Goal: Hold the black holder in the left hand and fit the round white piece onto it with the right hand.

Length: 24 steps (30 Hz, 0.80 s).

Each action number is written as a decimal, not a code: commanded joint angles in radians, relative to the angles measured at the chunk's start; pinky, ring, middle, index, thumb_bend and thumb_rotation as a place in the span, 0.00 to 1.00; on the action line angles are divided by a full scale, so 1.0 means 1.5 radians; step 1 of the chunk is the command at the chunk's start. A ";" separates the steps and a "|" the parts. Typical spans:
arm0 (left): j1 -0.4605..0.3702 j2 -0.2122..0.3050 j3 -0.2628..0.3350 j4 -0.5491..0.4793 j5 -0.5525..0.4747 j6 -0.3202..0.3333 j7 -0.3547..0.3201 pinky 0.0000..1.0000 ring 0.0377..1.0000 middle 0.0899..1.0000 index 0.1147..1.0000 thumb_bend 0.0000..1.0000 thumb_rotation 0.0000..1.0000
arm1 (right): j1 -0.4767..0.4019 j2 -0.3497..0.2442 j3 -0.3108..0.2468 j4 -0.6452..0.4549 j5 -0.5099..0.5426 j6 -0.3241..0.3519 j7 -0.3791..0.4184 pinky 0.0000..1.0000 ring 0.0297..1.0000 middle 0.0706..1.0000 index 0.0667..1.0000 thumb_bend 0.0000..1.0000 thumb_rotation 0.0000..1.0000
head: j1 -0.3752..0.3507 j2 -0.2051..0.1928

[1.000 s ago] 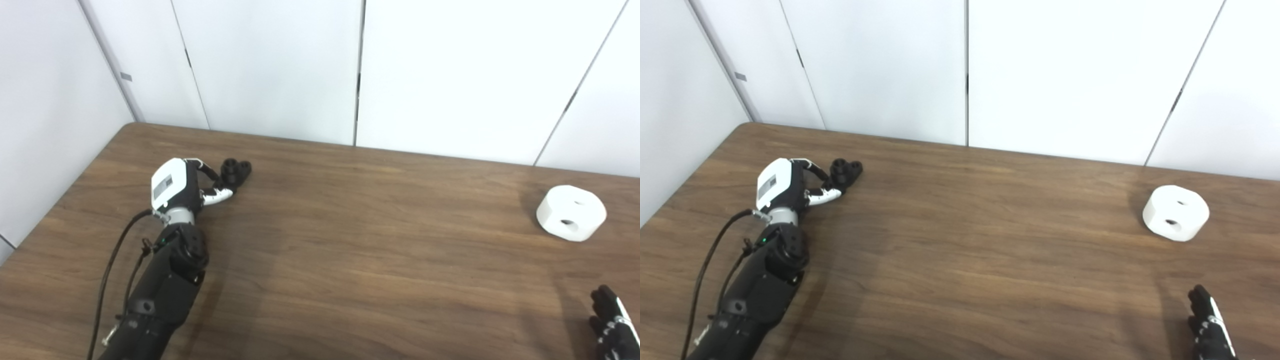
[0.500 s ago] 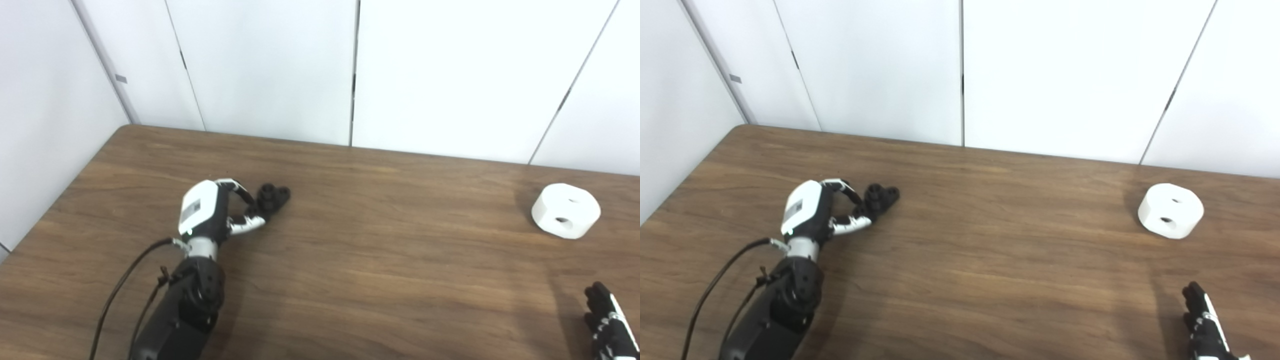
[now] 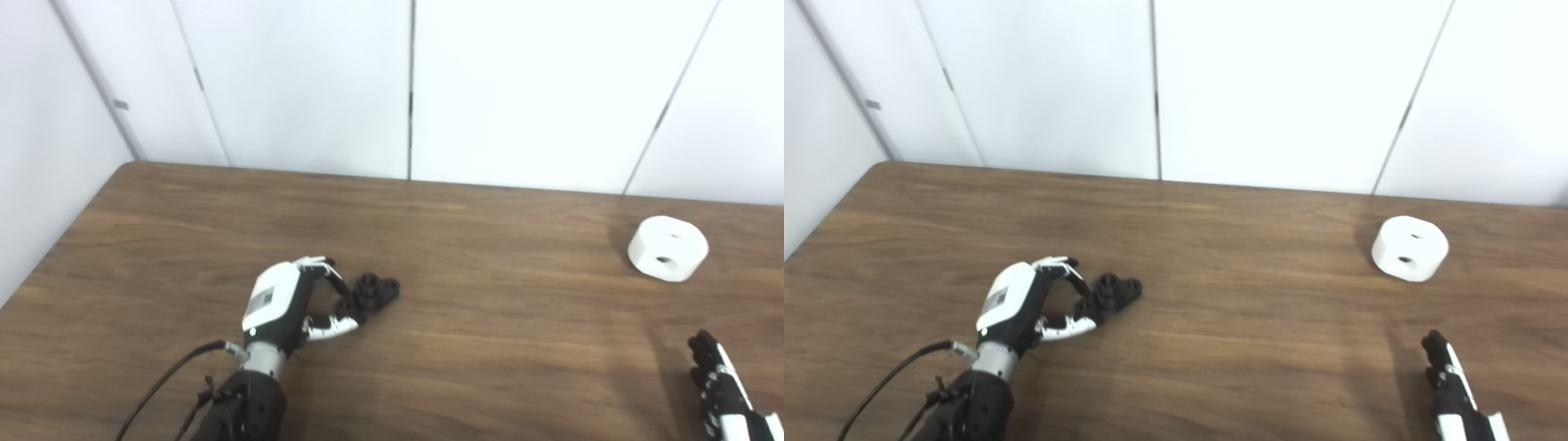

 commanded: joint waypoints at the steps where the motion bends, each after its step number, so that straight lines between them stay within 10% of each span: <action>1: 0.021 -0.007 -0.017 -0.032 0.000 0.004 -0.039 0.80 0.89 0.81 0.42 0.52 0.05 | 0.012 0.020 0.018 0.007 -0.001 0.007 -0.002 1.00 0.99 0.96 0.96 0.57 1.00 | -0.008 0.011; 24: 0.095 0.061 -0.110 -0.088 -0.056 -0.154 -0.224 0.87 0.93 0.85 0.42 0.51 0.05 | 0.001 0.028 0.041 -0.063 -0.013 0.093 -0.033 1.00 0.96 0.93 0.94 0.55 1.00 | -0.078 0.114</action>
